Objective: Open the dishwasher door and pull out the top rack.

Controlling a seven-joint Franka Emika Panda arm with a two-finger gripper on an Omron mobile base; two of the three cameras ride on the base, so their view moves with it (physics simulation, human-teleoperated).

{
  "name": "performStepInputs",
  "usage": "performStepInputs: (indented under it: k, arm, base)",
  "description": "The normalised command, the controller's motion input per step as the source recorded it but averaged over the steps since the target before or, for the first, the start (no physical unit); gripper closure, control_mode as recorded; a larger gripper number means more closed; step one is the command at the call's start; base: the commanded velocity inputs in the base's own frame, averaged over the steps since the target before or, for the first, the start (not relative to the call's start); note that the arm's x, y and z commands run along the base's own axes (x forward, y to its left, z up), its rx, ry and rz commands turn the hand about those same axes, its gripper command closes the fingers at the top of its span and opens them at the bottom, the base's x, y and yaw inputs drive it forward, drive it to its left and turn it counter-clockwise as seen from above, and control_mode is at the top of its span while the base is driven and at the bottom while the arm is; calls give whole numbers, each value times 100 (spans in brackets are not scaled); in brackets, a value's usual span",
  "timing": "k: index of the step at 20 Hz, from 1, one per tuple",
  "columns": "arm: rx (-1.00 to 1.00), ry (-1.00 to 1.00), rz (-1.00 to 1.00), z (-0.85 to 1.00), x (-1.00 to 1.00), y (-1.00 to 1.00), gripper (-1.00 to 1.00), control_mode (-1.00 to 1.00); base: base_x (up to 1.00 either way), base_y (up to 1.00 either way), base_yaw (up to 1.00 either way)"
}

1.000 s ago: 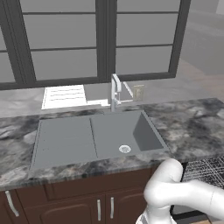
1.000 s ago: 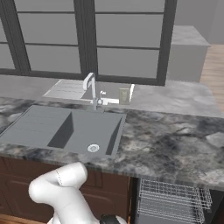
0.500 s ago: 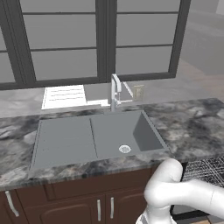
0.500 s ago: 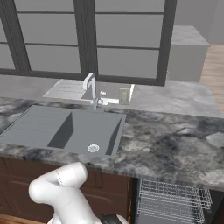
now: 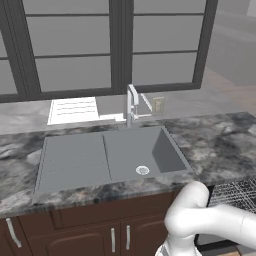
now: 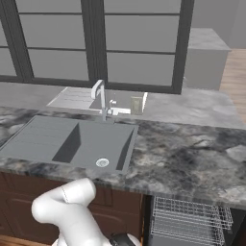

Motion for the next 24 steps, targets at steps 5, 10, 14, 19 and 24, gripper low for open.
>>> performStepInputs:
  k: [5,10,14,19,24]
  arm:
    - [20,-4,0,100,-67,50,-100,-100]
    - [13,-18,0,100,-74,51,-100,-100]
    - [5,-29,2,89,-100,58,-100,-100]
    - [8,-18,4,18,-100,15,-100,-100]
    - [6,-13,0,21,-100,4,-100,-100]
  base:
    - [0,0,0]
    - [0,0,0]
    - [0,0,0]
    - [0,0,0]
    - [0,0,0]
